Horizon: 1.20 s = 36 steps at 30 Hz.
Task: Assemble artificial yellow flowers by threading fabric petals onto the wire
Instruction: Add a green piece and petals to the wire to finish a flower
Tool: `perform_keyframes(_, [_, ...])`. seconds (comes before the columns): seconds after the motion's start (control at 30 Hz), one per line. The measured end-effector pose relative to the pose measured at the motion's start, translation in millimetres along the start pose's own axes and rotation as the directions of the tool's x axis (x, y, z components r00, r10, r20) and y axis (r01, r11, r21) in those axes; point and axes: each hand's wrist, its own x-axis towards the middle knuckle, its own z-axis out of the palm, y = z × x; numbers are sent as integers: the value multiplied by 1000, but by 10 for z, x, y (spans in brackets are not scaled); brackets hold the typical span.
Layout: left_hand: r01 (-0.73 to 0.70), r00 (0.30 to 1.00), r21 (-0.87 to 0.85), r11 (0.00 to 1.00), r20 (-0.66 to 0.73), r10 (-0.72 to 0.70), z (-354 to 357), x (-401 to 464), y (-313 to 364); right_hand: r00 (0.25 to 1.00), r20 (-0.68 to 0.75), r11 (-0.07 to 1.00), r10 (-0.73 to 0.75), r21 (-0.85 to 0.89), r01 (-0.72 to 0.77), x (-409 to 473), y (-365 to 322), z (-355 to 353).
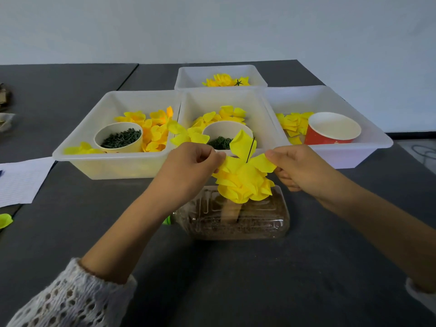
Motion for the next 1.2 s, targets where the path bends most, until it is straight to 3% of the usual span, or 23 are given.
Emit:
perform_keyframes(0.2, [-9, 1000, 89, 996, -1, 9, 49, -56, -91, 996, 19, 990, -81, -112, 83, 46, 162, 38])
perform_keyframes(0.33, [-1, 1000, 226, 974, 30, -6, 119, -92, -199, 976, -63, 910, -211, -377, 172, 11, 313, 113])
perform_keyframes(0.43, [-3, 1000, 246, 969, 28, -4, 128, -109, -222, 954, -101, 864, -282, -458, 207, -41, 365, 181])
perform_keyframes(0.63, [6, 995, 364, 932, -94, 31, 34, -134, -62, 946, -56, 797, -321, -555, 238, -60, 242, 42])
perform_keyframes(0.73, [-142, 960, 333, 932, -183, 211, -27, -185, 88, 898, -193, 798, -395, -556, 231, 85, 52, -360])
perform_keyframes(0.83, [-306, 943, 353, 884, -17, 334, -15, -241, 246, 837, -326, 728, -440, -675, 119, 496, -78, -927])
perform_keyframes(0.93, [-346, 937, 437, 830, 206, 282, 45, -283, 271, 900, -335, 614, -280, -783, -101, 1027, 9, -1414])
perform_keyframes(1.03, [-378, 915, 526, 762, 339, 220, 103, -287, 200, 963, -246, 426, 112, -864, -270, 1391, 257, -1634])
perform_keyframes(1.1, [-388, 906, 514, 765, 366, 213, 125, -286, 122, 943, -123, 373, 309, -896, -240, 1467, 389, -1615])
perform_keyframes(1.2, [-414, 894, 473, 777, 371, 250, 141, -293, 40, 971, -30, 335, 237, -936, -111, 1540, 498, -1579])
